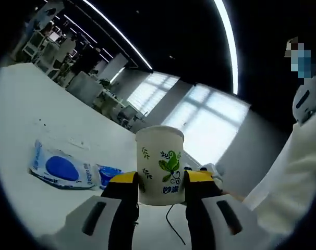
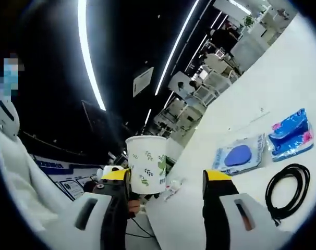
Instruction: Arrange the tabletop items into an orderly group along one side of the table until the central work area is clear of visible clutter.
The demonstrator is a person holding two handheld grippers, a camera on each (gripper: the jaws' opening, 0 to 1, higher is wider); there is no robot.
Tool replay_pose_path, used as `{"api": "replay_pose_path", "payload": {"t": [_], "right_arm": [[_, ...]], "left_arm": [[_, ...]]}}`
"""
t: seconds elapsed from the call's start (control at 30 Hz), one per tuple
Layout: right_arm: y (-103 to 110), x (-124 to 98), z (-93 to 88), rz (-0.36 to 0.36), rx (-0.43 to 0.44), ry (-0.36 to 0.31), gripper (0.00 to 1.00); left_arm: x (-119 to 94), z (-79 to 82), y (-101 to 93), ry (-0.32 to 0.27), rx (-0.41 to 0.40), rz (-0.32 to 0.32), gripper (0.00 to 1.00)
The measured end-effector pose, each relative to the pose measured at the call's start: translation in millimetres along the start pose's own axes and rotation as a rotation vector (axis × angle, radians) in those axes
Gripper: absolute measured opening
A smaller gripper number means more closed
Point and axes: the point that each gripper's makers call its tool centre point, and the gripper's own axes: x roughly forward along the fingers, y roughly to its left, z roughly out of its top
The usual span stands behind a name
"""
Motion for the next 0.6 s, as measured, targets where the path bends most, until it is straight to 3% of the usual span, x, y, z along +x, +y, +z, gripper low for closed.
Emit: {"api": "replay_pose_path", "payload": {"t": [0.23, 0.3, 0.37, 0.43, 0.47, 0.5, 0.6], "right_arm": [[17, 6, 7.2, 0.078, 0.011, 0.005, 0.54], [30, 7, 7.7, 0.141, 0.02, 0.003, 0.52], [38, 7, 5.8, 0.182, 0.024, 0.011, 0.47], [49, 7, 0.1, 0.24, 0.023, 0.039, 0.35], [41, 10, 3.5, 0.201, -0.046, 0.013, 0.36], [48, 8, -0.2, 0.228, -0.006, 0.032, 0.34], [47, 5, -2.9, 0.225, 0.015, 0.043, 0.34]], "left_arm": [[6, 0.0, -23.0, 0.005, -0.015, -0.101, 0.34], [6, -1.6, -31.3, 0.017, -0.012, -0.132, 0.34], [4, -6.4, -34.7, 0.044, 0.001, -0.15, 0.34], [1, -12.1, -34.7, 0.073, 0.017, -0.149, 0.34], [-1, -11.7, -35.7, 0.065, 0.011, -0.159, 0.34], [-2, -13.3, -33.6, 0.075, 0.015, -0.15, 0.34], [-3, -14.0, -35.6, 0.091, 0.019, -0.141, 0.34]]}}
